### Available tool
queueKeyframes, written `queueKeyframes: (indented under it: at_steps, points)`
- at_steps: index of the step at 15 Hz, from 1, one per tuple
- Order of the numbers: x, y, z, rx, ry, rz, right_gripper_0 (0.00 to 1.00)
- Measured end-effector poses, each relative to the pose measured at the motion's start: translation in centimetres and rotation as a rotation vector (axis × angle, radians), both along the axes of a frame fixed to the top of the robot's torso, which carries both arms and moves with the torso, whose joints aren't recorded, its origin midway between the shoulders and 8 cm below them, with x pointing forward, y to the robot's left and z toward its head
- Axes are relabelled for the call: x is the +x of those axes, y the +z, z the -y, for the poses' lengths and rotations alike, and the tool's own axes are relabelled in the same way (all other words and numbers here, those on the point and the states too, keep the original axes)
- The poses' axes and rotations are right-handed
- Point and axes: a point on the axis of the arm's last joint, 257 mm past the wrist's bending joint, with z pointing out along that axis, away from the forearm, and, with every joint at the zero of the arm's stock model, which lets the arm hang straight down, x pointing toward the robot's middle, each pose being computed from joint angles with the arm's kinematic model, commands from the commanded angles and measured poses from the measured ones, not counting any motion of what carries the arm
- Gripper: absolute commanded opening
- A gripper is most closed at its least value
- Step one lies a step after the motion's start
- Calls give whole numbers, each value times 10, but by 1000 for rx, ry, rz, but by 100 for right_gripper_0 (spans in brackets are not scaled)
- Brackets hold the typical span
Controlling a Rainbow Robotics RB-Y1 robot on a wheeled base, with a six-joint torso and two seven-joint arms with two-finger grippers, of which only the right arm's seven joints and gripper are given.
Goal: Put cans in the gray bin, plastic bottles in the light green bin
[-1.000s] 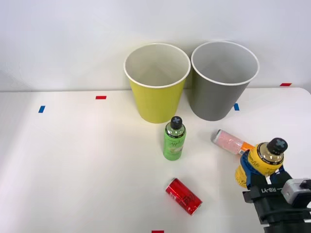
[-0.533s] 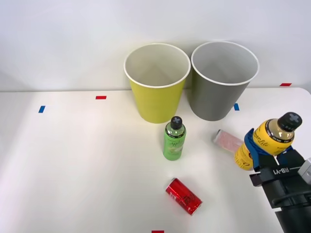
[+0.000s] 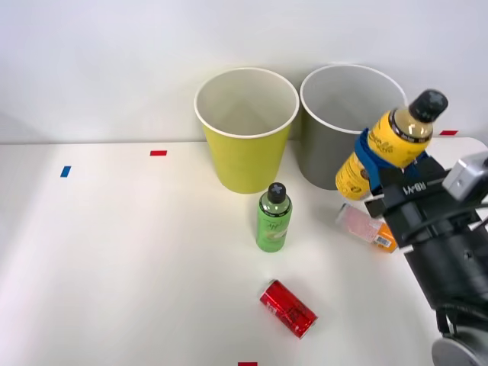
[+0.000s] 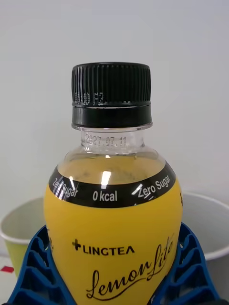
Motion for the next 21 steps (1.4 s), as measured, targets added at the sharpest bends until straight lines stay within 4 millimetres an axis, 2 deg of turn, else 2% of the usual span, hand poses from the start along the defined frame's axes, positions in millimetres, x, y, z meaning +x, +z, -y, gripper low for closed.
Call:
queueKeyframes:
  at_steps: [3,10,12,14,17,21]
  points:
    - [21,26,-21,2,49,-3,0]
    - [50,70,-92,-74,178,-44,0]
    - [70,66,-108,-67,201,-44,0]
    - [99,55,-123,-47,216,-30,0]
    - [130,64,-159,-65,253,-7,0]
    - [171,59,-183,-99,251,-48,0]
